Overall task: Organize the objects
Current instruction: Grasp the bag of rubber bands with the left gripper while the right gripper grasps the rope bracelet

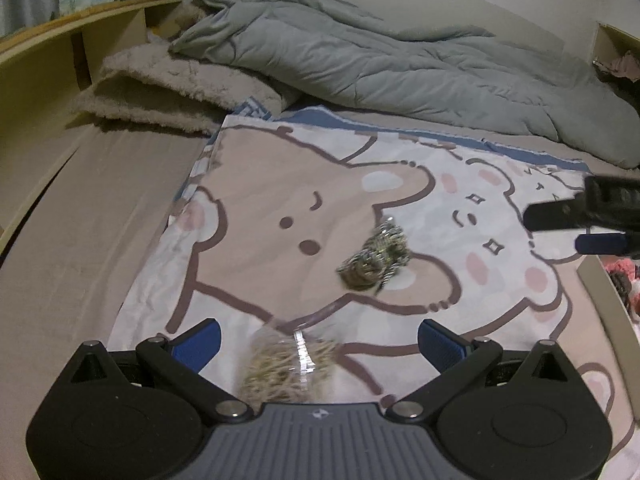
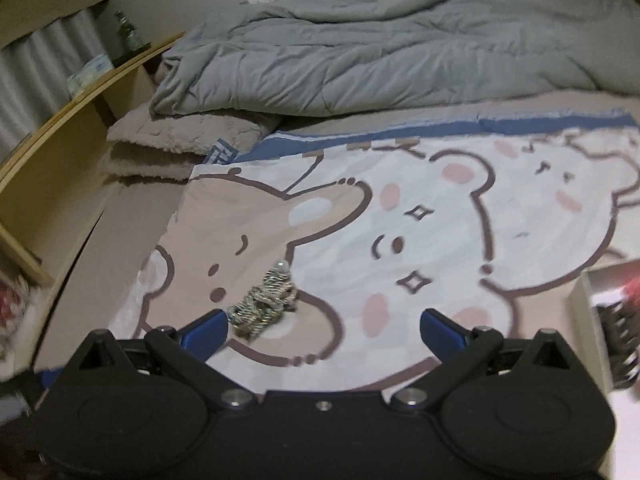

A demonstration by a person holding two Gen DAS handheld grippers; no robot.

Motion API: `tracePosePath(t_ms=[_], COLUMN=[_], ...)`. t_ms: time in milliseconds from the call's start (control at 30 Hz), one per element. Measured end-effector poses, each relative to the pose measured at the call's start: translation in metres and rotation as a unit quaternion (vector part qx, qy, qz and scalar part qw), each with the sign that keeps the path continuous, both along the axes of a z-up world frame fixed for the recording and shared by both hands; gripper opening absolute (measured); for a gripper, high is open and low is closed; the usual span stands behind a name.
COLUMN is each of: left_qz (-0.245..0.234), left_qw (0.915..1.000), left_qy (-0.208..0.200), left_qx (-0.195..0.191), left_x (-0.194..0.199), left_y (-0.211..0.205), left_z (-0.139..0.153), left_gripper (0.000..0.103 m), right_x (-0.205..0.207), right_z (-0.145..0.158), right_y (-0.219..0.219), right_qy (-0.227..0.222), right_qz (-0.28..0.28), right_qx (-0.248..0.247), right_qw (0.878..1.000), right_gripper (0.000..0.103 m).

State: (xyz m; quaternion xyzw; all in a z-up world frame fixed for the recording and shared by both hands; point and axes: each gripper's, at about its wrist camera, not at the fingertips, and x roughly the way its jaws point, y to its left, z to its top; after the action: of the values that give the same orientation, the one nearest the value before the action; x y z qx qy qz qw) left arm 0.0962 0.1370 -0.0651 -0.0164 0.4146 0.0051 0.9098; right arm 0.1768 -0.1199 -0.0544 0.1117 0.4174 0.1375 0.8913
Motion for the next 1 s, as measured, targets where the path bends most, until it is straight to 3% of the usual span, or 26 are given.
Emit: tracePosePath(t_ms=[400,433,533,633,767,1000], left_qz=[-0.034,-0.039,-0.059,-0.079,-0.092,-0.093], left_qw=[0.9992,0.9990,0.9978,0.9960,0.9944,0.9933], left_qy=[0.012,0.014,0.016,0.016,0.028,0.057], left_qx=[-0.015,-0.018,-0.025,-0.039,-0.046,-0.038], left_x=[0.004,0.005,0.007,0.009,0.015,0.024], left_y=[0.039,0.041,0.042,0.043,0.043,0.045], left_z=[-0.026,-0.028,-0.036,-0.040,-0.047,-0.062], left_gripper=[0.103,0.103,0.103,0.102,0.098,0.093], right_x=[0.036,0.038,0.045,0.049,0.055,0.065], right_z=[-0.059,-0.063,-0.076,-0.090,-0.106,-0.127], right_y=[0.043,0.046,0.054,0.059,0.068,0.078], right_qy=[0.054,0.058,0.071,0.084,0.097,0.115], right_qz=[-0.074,-0.080,-0.090,-0.107,-0.127,-0.144], right_qx=[0.089,0.098,0.131,0.171,0.190,0.227], right_qw=[0.992,0.990,0.985,0.976,0.969,0.956], right_gripper=[0.103,0.101,0.084,0.077,0.064,0.060])
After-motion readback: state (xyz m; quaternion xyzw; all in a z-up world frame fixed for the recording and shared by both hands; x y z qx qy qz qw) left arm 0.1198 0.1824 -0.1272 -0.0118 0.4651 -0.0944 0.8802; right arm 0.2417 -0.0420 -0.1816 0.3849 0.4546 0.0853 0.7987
